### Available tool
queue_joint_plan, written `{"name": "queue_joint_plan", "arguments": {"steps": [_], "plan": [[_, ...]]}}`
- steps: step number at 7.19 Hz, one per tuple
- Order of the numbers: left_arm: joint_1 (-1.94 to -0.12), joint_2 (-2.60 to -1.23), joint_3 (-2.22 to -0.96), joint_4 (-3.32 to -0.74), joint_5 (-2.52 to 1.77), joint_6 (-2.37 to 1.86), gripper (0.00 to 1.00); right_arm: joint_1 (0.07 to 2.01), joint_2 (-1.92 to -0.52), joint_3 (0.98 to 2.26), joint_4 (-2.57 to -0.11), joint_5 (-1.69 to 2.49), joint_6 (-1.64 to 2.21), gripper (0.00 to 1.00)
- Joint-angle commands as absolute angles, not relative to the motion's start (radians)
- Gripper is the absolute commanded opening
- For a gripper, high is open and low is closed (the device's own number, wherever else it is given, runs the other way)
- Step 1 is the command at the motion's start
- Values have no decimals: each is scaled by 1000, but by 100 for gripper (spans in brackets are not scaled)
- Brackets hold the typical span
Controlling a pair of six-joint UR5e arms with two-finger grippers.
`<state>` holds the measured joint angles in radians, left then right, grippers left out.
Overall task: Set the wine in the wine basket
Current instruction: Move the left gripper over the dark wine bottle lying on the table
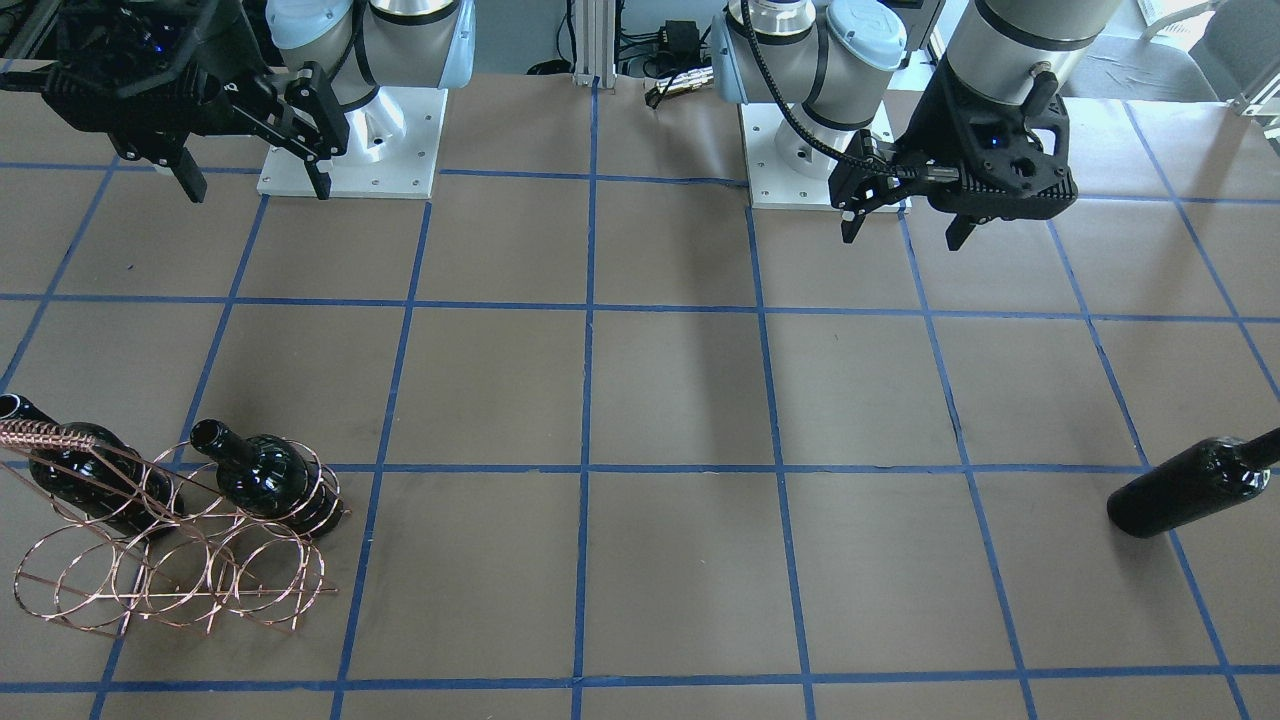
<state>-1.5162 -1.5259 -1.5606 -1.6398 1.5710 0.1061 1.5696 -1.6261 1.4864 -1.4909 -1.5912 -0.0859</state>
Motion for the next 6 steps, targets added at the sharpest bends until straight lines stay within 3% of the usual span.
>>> {"name": "queue_joint_plan", "arguments": {"steps": [1, 6], "plan": [[-1517, -1519, -1568, -1640, 1571, 107, 99, 1569, -1626, 1486, -1493, -1586, -86, 100], [-1517, -1509, -1578, -1641, 1574, 124, 99, 1568, -1625, 1486, -1494, -1592, -86, 100]]}}
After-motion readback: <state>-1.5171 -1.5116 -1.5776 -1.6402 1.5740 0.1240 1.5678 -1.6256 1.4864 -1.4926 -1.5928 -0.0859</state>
